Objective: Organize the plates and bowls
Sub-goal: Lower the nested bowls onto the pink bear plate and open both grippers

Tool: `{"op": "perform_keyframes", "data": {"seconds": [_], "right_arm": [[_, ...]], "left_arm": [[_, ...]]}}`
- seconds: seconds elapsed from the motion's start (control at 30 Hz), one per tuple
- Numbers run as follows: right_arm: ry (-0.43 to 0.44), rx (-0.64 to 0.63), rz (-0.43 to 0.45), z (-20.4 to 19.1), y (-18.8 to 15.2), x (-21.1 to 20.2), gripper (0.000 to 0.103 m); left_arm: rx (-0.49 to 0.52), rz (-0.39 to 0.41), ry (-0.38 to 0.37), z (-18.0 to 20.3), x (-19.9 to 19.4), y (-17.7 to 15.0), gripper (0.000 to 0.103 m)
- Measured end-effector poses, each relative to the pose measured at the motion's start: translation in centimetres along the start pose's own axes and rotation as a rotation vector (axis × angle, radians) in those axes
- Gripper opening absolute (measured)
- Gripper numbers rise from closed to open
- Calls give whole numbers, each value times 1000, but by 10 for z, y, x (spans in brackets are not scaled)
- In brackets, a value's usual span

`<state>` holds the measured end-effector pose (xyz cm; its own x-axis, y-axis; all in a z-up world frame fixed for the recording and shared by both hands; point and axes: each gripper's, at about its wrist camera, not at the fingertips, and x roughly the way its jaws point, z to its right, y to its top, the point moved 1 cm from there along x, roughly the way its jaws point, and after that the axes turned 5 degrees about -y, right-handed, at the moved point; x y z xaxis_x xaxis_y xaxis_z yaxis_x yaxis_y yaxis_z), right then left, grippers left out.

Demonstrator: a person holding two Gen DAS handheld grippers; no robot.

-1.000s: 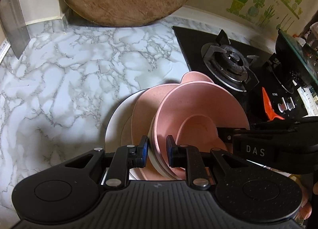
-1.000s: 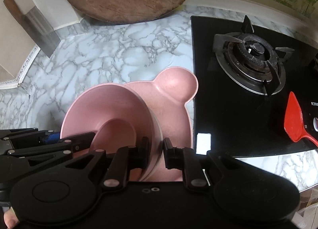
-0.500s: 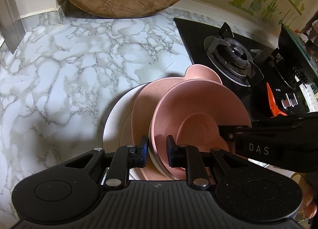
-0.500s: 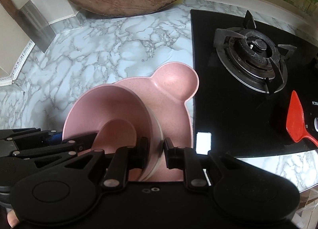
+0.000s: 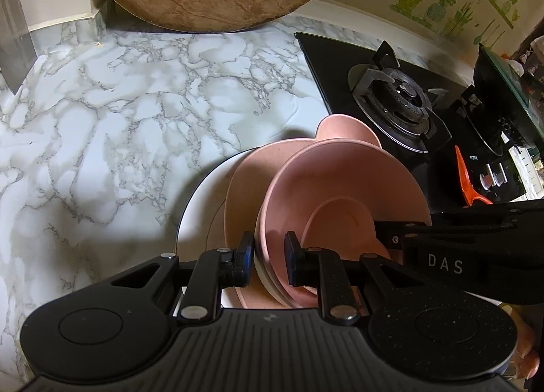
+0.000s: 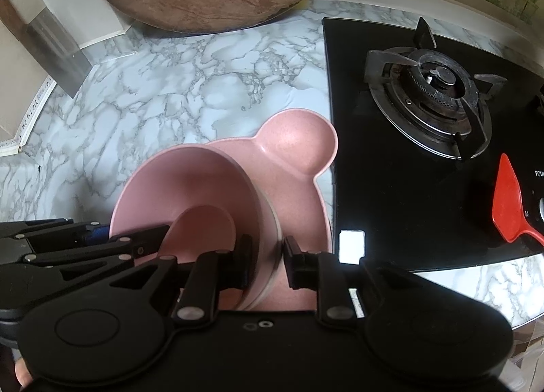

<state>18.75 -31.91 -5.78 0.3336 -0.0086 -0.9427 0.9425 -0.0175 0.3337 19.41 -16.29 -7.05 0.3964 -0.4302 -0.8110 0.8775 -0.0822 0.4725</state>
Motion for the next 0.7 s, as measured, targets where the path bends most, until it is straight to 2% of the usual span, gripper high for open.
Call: {"op": "perform_keyframes", "data": {"seconds": [0.37, 0.7], "right_arm": [[-18, 42, 35, 1, -4, -11, 25], [-47, 79, 94, -2, -17, -32, 35]], "left_arm": [[44, 32, -3, 1, -9, 0, 18], [94, 67, -6, 0, -25, -7, 19]]}}
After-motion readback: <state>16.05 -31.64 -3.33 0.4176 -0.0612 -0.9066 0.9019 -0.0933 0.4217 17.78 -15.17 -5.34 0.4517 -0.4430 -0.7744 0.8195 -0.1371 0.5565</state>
